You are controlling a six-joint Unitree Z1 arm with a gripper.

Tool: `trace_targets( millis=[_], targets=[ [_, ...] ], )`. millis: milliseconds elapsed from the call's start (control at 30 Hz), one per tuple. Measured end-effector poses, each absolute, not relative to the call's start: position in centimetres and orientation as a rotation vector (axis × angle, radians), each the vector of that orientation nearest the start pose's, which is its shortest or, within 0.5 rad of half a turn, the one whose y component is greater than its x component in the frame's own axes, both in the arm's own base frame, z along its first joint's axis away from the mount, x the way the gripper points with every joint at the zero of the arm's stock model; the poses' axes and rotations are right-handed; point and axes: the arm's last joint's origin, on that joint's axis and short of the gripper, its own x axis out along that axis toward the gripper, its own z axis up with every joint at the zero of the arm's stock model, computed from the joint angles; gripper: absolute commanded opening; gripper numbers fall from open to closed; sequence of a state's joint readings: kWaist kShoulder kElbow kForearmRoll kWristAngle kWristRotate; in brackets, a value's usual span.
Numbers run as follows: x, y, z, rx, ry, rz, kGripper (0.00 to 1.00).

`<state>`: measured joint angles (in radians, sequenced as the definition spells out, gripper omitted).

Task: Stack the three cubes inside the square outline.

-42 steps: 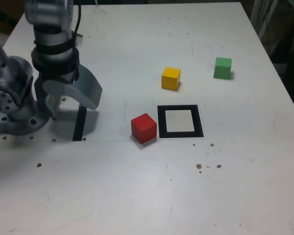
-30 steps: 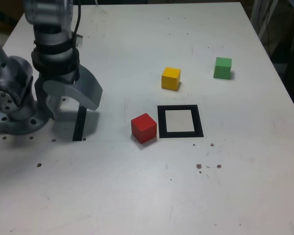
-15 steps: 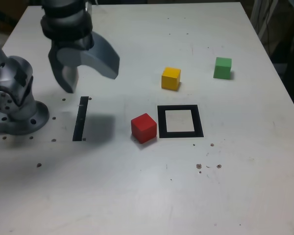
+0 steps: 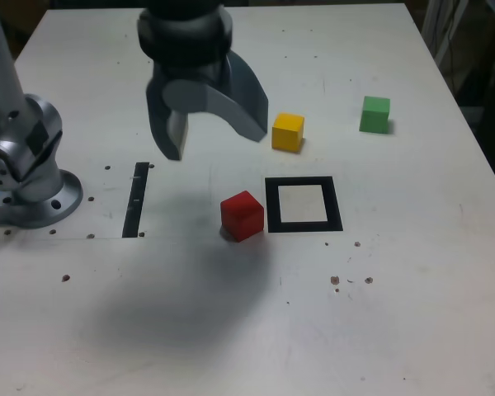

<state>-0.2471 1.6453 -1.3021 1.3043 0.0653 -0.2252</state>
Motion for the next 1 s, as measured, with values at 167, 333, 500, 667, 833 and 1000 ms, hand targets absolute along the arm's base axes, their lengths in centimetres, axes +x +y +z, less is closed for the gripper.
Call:
trace_targets(
  millis=[167, 333, 500, 667, 833, 1000],
  targets=[
    [24.0, -6.0, 29.4, -0.077, 1.622, 0.157, 0.93],
    [25.1, -6.3, 28.2, -0.164, 1.592, 0.231, 0.93],
    [26.6, -6.6, 26.6, -0.156, 1.65, 0.26, 0.93],
    [26.9, -6.7, 26.0, -0.156, 1.671, 0.272, 0.93],
    [25.7, -6.5, 25.8, -0.175, 1.669, 0.277, 0.93],
    [25.8, -6.6, 24.1, -0.204, 1.659, 0.25, 0.93]
  ],
)
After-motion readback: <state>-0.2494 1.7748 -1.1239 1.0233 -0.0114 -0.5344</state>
